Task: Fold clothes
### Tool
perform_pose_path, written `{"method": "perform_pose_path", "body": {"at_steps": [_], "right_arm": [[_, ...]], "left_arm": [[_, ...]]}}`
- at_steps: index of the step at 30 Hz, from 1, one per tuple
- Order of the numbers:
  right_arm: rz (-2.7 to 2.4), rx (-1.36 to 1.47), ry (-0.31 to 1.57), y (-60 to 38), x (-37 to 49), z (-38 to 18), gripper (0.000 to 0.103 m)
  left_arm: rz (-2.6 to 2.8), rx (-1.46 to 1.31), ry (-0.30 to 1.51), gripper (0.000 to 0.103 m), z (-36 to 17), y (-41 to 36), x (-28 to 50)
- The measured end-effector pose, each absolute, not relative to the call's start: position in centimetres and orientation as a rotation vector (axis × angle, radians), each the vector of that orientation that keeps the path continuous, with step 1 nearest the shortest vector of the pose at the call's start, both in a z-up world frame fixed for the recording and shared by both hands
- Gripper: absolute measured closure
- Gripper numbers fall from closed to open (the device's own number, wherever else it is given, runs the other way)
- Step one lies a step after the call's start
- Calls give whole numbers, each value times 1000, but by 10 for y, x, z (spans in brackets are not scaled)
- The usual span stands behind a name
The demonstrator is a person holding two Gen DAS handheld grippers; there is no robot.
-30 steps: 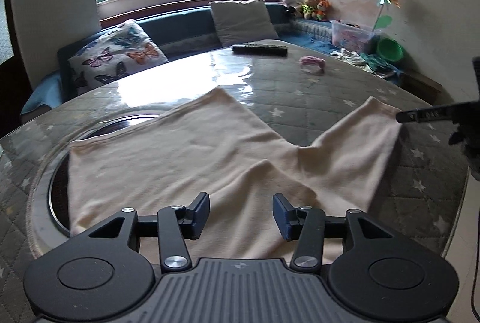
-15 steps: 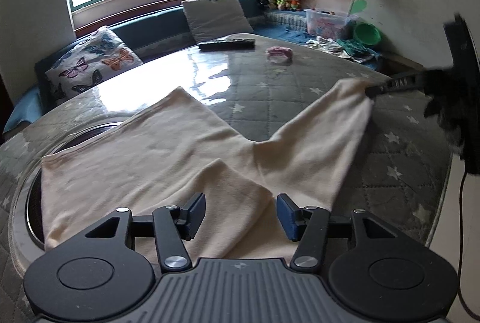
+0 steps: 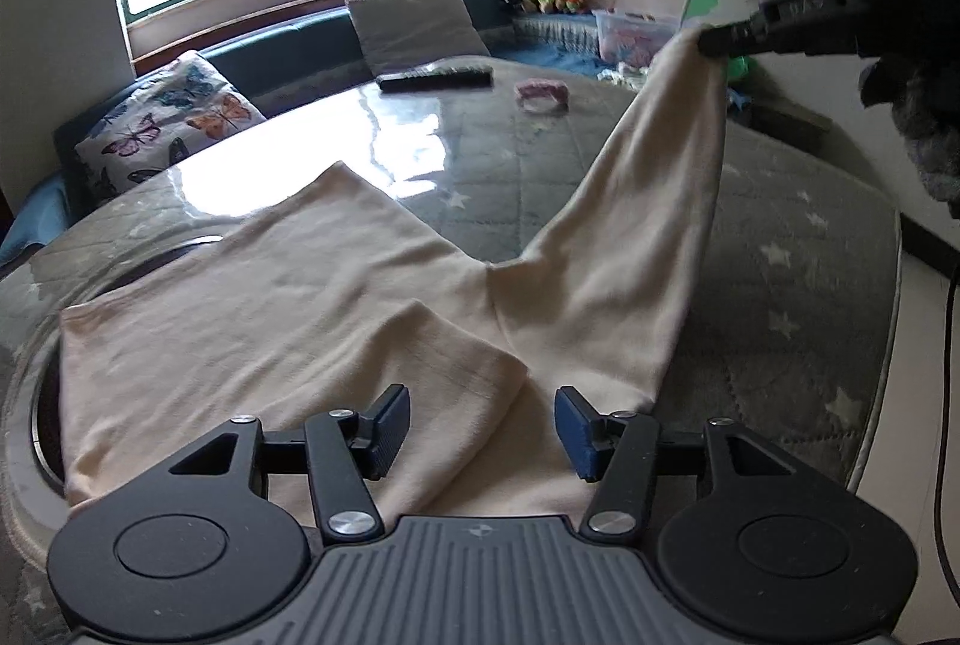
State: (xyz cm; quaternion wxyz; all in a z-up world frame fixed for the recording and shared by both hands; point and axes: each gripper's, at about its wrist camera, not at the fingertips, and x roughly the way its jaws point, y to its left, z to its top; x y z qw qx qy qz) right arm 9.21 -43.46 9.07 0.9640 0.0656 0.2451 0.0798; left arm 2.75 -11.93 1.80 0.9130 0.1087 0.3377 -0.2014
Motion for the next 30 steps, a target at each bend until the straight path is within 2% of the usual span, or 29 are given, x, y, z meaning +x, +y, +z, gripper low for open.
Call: {"method": "perform_pose_path", "body": {"at_steps": [6, 13, 25, 30], "right_arm": [[301, 51, 419, -378, 85, 133, 95], [514, -39, 381, -288, 78, 152, 95], [798, -178, 527, -165, 61, 104, 95], [873, -211, 583, -154, 48, 89, 88]], "left_arm": [[-321, 161, 644, 44, 35, -74, 15], [-182, 92, 612, 35, 45, -10, -8], [-26, 1, 616, 33, 39, 53, -34], [-31, -3, 611, 34, 39, 52, -35]]}}
